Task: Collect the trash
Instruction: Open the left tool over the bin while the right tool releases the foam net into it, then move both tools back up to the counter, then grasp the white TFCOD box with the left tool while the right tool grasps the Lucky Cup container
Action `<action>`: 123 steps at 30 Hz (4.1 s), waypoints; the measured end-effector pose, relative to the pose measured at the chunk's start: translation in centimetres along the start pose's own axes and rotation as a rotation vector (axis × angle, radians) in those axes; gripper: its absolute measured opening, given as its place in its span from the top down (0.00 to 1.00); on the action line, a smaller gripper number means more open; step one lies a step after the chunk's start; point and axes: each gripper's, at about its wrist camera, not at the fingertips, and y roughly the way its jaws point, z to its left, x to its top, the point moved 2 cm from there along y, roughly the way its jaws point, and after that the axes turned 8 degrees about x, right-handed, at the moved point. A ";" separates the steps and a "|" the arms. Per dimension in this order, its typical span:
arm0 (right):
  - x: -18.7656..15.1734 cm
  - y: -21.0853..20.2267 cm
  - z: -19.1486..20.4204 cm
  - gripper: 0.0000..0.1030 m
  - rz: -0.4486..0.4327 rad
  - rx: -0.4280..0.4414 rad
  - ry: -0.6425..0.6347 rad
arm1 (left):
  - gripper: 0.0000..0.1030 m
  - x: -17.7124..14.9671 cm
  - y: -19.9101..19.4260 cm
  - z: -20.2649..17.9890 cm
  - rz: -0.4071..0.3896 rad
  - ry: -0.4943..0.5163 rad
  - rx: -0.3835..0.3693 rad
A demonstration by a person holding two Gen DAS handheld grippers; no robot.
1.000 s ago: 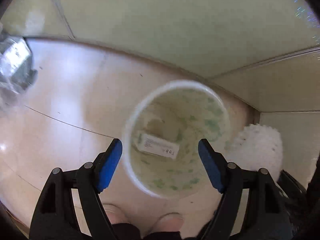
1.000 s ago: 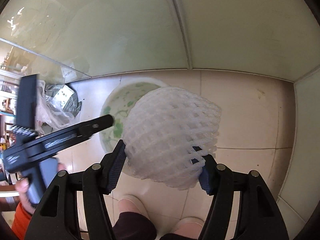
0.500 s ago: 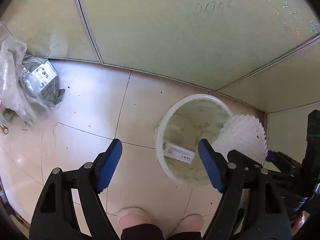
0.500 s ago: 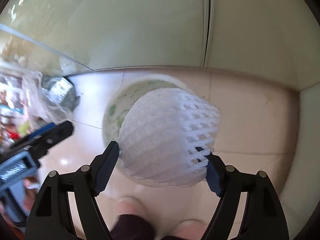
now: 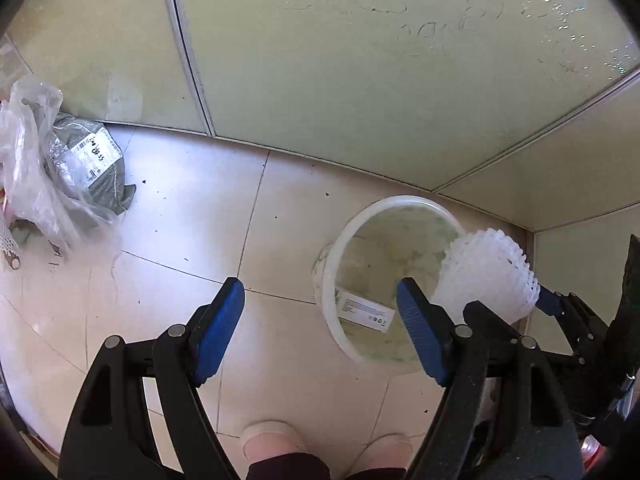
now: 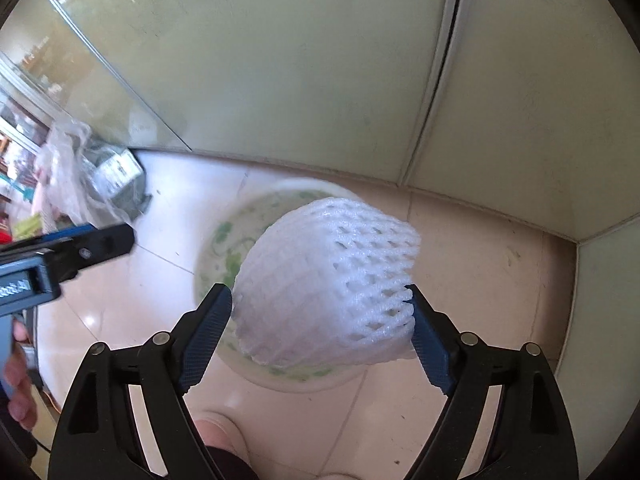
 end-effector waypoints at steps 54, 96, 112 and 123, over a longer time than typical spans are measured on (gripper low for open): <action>19.5 -65.5 18.9 0.13 -0.666 -0.248 0.007 | 0.22 16.3 -70.9 -3.9 -0.578 0.085 -0.062; 52.5 -41.5 4.0 0.11 -0.021 0.251 -0.352 | 0.22 39.7 -49.7 -12.8 -0.160 -0.423 0.121; 52.5 -40.1 2.4 0.22 0.009 0.201 -0.320 | 0.43 42.8 -44.8 -13.7 -0.090 -0.396 0.177; 51.3 -42.8 1.2 0.22 -0.040 0.232 -0.248 | 0.48 45.5 -43.1 -14.7 -0.125 -0.355 0.291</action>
